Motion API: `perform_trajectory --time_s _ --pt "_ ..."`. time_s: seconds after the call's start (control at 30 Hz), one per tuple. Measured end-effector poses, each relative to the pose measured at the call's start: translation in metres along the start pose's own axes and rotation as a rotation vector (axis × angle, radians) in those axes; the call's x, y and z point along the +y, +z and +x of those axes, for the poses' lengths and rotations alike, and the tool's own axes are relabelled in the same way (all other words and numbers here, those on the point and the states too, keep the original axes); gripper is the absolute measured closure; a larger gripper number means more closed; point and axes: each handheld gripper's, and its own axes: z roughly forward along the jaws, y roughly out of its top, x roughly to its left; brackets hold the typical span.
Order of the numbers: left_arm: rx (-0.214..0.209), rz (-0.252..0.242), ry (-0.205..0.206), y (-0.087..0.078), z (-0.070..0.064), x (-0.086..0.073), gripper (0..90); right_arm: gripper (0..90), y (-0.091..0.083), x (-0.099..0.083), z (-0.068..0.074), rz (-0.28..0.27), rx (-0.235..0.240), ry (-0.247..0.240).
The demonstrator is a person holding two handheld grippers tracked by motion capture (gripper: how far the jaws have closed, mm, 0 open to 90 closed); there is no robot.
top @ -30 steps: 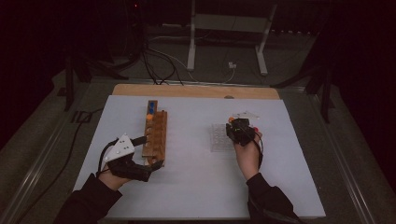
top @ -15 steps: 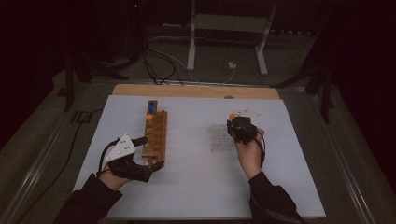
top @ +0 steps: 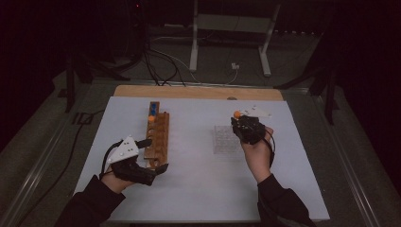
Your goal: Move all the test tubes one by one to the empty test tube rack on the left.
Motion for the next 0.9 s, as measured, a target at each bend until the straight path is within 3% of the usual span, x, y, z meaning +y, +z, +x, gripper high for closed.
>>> perform_trajectory --time_s 0.4,0.63,0.9 --pt "-0.025 0.005 0.008 0.002 -0.004 0.004 2.5 74.4 -0.032 0.002 0.021 -0.028 0.142 -0.046" --pt "-0.039 0.007 0.018 0.004 -0.007 0.008 2.5 74.4 -0.045 -0.007 0.037 -0.028 0.223 -0.089" --pt "-0.058 0.015 0.032 0.009 -0.013 0.012 2.5 74.3 -0.051 -0.021 0.050 -0.010 0.284 -0.125"
